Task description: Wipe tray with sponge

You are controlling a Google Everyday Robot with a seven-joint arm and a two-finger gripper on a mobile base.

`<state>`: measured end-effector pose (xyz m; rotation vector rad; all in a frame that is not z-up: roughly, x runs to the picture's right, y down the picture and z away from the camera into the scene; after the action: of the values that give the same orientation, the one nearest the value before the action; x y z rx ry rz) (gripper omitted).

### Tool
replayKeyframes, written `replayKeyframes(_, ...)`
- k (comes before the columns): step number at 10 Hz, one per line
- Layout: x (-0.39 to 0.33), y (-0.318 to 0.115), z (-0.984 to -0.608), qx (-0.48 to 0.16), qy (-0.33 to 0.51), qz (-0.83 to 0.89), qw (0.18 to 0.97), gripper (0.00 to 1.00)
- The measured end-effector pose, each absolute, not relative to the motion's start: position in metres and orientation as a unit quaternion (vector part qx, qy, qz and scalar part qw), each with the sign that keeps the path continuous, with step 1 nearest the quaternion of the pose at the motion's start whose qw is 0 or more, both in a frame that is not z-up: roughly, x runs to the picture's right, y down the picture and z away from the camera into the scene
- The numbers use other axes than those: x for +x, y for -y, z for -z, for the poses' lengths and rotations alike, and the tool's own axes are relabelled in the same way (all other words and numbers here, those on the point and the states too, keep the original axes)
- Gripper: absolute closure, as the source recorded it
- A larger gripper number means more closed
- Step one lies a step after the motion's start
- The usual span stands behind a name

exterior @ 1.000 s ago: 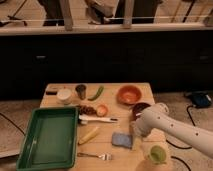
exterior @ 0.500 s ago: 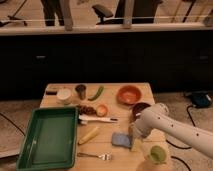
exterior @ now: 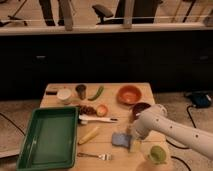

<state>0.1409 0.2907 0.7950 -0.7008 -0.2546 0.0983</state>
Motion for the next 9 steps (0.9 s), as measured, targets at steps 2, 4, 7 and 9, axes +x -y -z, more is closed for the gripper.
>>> replayKeyframes(2,0.130,-0.293,-0.795,-0.342,0.126,-0.034,0.931,0.20)
replayKeyframes(4,0.113,-0.294,-0.796,-0.343,0.126,-0.017,0.931,0.22)
replayKeyframes(7,0.105,-0.295,-0.796,-0.342,0.122,-0.005,0.932,0.47)
replayKeyframes(9,0.104,-0.294,-0.796,-0.342,0.121,-0.003,0.932,0.65)
